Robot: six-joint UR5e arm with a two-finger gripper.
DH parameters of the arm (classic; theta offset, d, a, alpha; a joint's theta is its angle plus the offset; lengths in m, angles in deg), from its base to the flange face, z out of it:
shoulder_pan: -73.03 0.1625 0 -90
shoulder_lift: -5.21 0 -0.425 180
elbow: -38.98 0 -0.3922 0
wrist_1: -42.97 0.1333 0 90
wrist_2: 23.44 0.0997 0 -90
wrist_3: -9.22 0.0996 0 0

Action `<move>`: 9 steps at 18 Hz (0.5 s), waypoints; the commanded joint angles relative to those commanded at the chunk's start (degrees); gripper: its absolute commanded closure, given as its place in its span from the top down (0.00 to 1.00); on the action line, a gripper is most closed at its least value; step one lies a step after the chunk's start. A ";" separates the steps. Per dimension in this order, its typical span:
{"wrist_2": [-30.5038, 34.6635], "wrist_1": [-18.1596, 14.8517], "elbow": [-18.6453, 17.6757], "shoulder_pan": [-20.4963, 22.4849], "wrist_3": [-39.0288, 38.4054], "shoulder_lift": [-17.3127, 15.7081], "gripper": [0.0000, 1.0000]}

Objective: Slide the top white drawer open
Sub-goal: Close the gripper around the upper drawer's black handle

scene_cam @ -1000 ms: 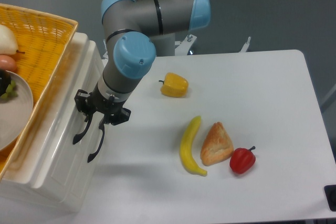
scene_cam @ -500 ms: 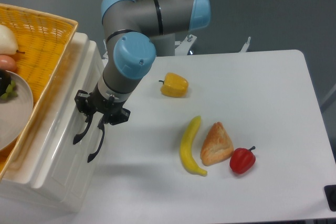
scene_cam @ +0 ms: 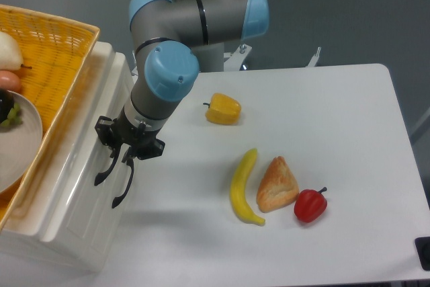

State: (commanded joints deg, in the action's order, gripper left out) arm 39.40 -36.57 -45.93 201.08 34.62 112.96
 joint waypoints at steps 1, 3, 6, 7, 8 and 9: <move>0.00 0.00 0.00 0.00 0.00 0.09 0.26; -0.09 0.00 0.00 0.00 0.09 0.00 0.24; 0.00 0.00 0.00 0.00 -0.18 0.00 0.16; -0.09 0.00 0.00 0.00 -0.18 0.00 0.14; 0.00 0.00 0.00 0.00 -0.18 -0.09 0.13; 0.00 0.00 0.00 0.09 -0.18 -0.09 0.12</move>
State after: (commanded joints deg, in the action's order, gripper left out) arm 39.40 -36.57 -45.93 201.17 34.45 112.88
